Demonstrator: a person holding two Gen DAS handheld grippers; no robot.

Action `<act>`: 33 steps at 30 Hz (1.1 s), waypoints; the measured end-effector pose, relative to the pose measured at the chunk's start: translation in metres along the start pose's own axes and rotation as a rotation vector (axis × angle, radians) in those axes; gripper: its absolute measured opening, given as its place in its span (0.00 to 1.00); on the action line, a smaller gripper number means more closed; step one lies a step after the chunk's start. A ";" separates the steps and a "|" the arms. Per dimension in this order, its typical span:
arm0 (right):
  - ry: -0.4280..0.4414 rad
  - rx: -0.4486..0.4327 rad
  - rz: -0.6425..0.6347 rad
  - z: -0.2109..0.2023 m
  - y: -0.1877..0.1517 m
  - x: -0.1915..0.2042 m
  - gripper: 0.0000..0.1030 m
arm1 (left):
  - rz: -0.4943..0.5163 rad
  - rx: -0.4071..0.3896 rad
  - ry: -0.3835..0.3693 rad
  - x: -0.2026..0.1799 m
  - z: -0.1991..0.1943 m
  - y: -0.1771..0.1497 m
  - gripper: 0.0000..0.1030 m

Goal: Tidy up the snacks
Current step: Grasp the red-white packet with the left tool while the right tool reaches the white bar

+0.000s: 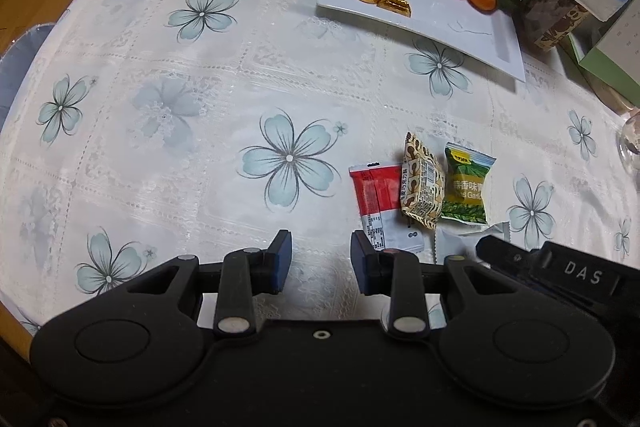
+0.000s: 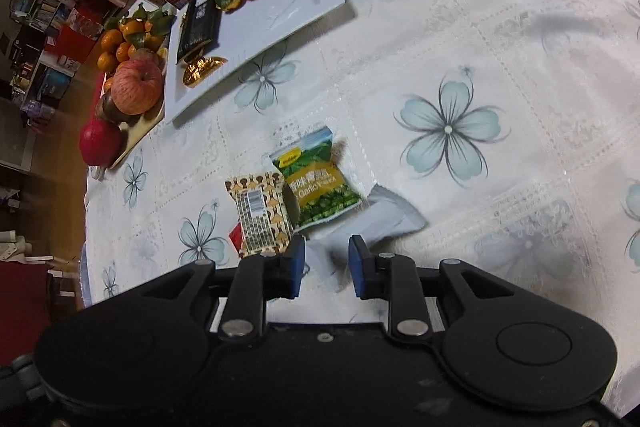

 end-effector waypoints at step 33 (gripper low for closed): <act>-0.091 -0.081 -0.097 0.004 -0.007 0.000 0.22 | -0.075 -0.015 -0.008 -0.011 0.036 0.007 0.40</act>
Point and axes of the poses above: each gripper's, at about its wrist camera, not at the fingertips, and z roughly the way its jaws point, x to its left, y to its top, the point moved 2 cm from there along z, roughly the way its jaws point, and after that the axes turned 10 degrees about -x, right-handed, at the moved point
